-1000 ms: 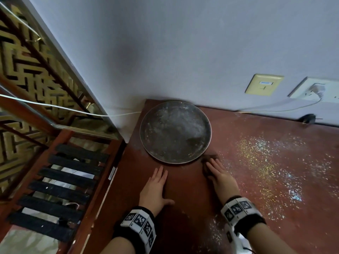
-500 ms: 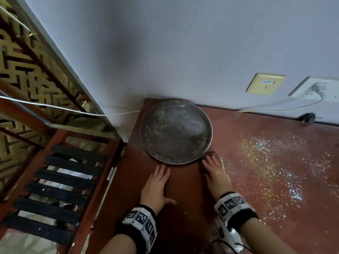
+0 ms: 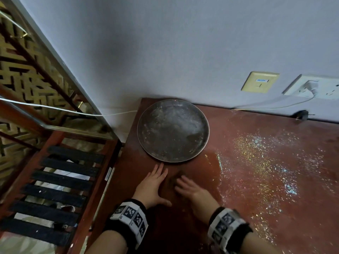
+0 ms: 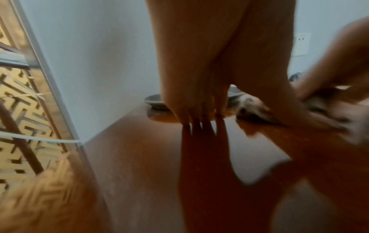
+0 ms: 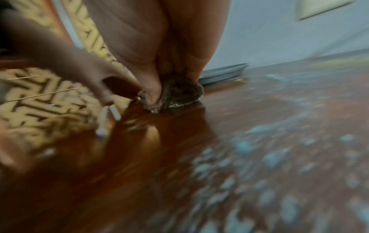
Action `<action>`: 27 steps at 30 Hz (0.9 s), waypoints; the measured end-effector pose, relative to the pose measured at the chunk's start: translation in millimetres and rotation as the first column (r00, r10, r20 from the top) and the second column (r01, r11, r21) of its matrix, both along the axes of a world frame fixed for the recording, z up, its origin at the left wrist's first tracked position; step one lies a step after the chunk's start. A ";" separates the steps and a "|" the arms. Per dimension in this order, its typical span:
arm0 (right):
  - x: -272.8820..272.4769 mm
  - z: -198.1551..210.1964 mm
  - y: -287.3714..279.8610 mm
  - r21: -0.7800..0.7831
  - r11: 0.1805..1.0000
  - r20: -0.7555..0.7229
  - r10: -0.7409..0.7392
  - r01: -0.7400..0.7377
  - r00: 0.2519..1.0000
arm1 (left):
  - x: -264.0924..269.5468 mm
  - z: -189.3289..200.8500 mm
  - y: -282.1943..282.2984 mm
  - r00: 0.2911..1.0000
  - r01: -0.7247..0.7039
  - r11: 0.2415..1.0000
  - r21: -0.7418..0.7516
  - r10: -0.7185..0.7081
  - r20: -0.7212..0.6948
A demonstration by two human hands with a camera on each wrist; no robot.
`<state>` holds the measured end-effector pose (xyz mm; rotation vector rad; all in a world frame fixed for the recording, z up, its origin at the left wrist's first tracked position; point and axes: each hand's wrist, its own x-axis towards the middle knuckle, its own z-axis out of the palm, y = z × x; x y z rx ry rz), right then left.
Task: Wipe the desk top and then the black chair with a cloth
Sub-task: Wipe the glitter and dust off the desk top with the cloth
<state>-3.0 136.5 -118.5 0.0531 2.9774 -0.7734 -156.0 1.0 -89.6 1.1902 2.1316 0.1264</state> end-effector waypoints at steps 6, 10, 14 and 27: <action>-6.7 5.0 23.0 -0.019 0.969 0.016 -0.248 0.248 0.969 | -1.5 6.9 -33.2 0.996 0.071 0.997 0.001 -0.071 0.048; -18.9 24.3 11.6 0.055 0.937 0.095 -0.348 0.344 0.933 | 9.2 7.4 -51.9 0.998 0.030 0.999 0.021 -0.031 0.050; -5.5 14.1 -59.7 0.044 0.987 0.040 0.154 -0.156 0.987 | 14.4 9.7 -60.1 0.998 0.042 0.999 -0.008 -0.041 0.040; 29.8 15.0 -94.6 0.014 1.000 0.052 -0.004 0.003 0.999 | 46.4 7.4 -103.7 0.996 0.087 0.996 -0.014 -0.087 -0.015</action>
